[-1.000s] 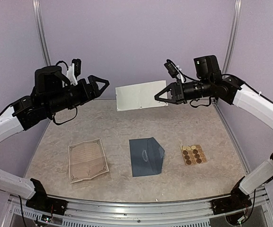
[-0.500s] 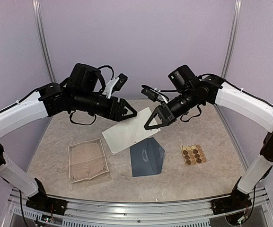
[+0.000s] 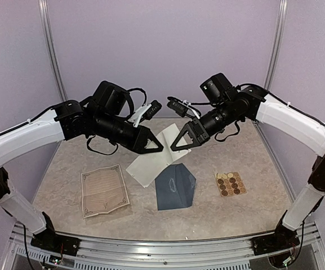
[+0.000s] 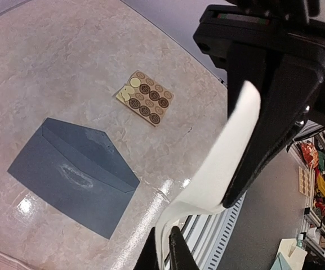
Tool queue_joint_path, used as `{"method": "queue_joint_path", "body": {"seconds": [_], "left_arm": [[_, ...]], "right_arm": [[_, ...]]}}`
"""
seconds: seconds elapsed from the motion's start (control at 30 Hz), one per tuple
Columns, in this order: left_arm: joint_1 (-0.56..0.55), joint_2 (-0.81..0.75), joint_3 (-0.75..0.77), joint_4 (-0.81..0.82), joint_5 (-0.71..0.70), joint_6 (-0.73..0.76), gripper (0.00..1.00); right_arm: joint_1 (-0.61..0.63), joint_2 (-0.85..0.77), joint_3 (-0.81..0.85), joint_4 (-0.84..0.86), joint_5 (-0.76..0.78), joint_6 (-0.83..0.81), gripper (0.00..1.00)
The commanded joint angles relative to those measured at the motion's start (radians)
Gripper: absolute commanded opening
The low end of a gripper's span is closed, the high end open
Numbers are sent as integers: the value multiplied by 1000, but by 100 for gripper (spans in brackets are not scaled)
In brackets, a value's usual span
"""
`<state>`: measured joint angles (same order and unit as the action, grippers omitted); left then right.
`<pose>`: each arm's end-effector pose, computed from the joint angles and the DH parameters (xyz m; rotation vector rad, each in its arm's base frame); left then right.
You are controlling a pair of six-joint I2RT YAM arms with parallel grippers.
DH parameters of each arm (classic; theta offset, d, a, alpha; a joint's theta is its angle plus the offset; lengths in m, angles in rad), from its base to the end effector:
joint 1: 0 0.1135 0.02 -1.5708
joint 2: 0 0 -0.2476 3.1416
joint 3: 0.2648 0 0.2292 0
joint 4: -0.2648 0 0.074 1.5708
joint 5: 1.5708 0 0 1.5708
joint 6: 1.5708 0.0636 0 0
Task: Place the letter into the envelope and seal it
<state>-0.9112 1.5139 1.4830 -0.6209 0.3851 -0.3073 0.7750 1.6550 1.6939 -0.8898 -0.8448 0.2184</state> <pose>0.1861 -0.2790 0.3332 0.9287 2.2080 -1.0564 0.2069 0.2692 0.3414 -1.1039 2.3096 1.4500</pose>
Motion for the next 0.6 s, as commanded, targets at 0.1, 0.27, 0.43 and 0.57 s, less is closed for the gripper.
{"method": "queue_joint_path", "body": {"seconds": [0.1, 0.27, 0.43, 0.57], "left_arm": [[-4, -20, -5, 49, -1, -20, 0], [19, -119, -133, 302, -138, -185, 0], [3, -251, -334, 759, -297, -391, 0], [-36, -276, -402, 975, -406, -453, 0]], "right_arm": [[-5, 0, 48, 10, 152, 26, 14], [-66, -99, -29, 167, 268, 167, 79], [-79, -239, -246, 568, 241, 417, 89], [-71, -283, -414, 897, 177, 613, 89]]}}
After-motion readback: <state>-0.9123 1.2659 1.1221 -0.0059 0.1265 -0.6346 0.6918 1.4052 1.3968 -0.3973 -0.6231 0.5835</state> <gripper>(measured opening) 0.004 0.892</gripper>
